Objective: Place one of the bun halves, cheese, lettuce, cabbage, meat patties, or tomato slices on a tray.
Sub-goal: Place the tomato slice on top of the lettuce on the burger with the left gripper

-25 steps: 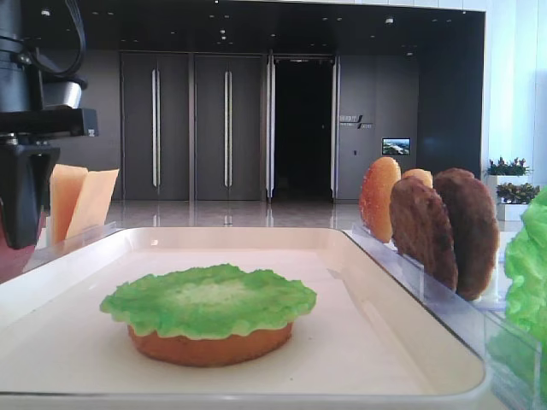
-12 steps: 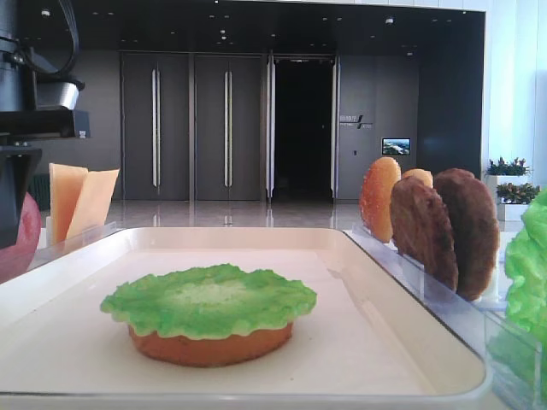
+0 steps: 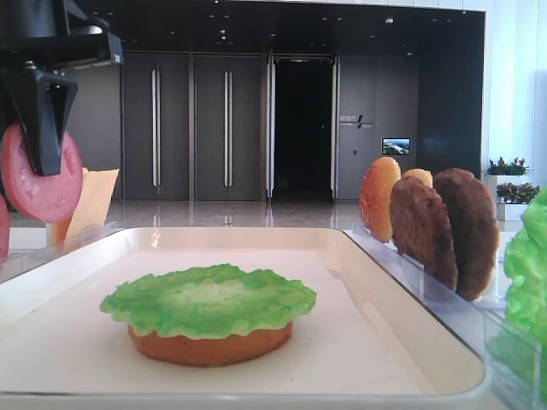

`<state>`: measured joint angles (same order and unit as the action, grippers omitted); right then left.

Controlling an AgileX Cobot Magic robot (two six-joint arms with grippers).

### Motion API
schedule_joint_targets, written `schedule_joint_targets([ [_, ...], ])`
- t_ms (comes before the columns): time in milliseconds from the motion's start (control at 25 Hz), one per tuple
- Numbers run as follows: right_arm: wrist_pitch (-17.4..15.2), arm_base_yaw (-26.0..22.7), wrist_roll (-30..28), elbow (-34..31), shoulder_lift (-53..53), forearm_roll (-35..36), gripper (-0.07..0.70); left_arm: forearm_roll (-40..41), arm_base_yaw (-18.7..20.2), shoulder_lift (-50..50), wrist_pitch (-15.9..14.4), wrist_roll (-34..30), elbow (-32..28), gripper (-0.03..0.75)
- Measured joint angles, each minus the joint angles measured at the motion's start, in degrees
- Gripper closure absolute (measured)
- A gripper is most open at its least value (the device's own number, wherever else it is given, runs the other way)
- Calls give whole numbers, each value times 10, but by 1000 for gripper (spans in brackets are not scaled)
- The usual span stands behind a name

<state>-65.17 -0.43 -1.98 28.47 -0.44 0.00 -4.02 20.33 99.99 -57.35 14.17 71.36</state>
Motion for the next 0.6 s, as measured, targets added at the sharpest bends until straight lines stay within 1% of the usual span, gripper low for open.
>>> schedule_joint_targets([
  [80, 0, 3, 0, 0, 0, 0, 218, -1, 0, 0, -15, 0, 10, 664],
  [280, 0, 6, 0, 0, 0, 0, 218, -1, 0, -1, -67, 0, 33, 665],
  [480, 0, 6, 0, 0, 0, 0, 218, 1, 1, -22, -91, -5, 39, 665],
  [600, 0, 6, 0, 0, 0, 0, 218, 17, 14, -47, -108, -6, 39, 665],
])
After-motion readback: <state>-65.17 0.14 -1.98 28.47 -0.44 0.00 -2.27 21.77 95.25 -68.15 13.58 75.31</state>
